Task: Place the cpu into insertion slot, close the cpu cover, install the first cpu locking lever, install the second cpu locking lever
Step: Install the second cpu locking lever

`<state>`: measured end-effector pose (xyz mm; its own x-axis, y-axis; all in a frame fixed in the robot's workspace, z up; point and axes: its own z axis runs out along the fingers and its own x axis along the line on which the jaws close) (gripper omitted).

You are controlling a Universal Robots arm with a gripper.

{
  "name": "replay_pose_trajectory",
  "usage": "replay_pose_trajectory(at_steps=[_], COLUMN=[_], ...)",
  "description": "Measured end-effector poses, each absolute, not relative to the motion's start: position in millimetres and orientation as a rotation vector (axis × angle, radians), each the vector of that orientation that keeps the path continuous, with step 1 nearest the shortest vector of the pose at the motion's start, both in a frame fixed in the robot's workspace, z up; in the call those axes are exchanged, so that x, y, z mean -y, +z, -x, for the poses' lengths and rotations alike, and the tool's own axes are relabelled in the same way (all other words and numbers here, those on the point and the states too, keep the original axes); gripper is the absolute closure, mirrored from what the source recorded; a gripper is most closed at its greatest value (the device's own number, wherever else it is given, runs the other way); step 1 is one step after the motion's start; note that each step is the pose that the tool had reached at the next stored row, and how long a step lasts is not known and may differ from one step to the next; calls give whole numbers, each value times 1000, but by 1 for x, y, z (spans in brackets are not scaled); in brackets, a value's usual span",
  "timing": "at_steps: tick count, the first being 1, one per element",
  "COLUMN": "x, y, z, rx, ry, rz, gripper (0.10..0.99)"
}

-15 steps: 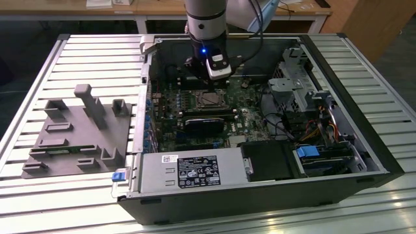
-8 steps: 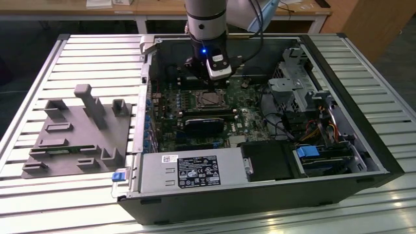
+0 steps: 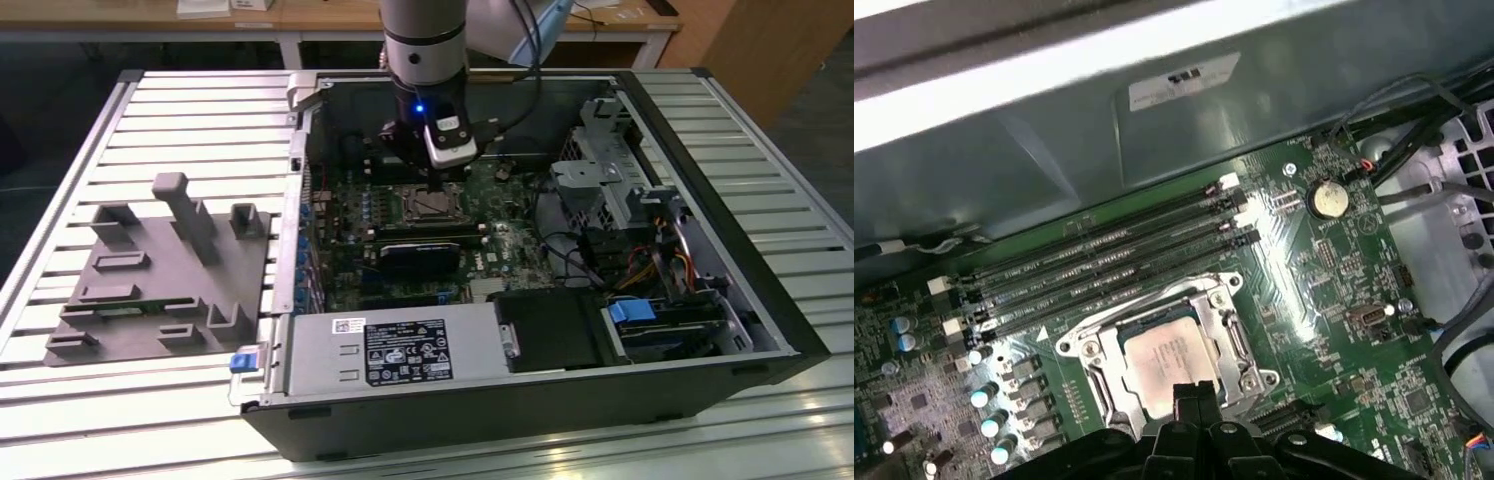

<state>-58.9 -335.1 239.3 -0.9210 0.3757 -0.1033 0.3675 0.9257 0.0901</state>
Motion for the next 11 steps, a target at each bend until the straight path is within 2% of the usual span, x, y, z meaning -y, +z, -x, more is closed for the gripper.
replay_pose_trajectory(at_steps=[11], x=[351], y=[239], z=[59], rx=[-2966], ry=[104], rz=[-574], gripper=[980])
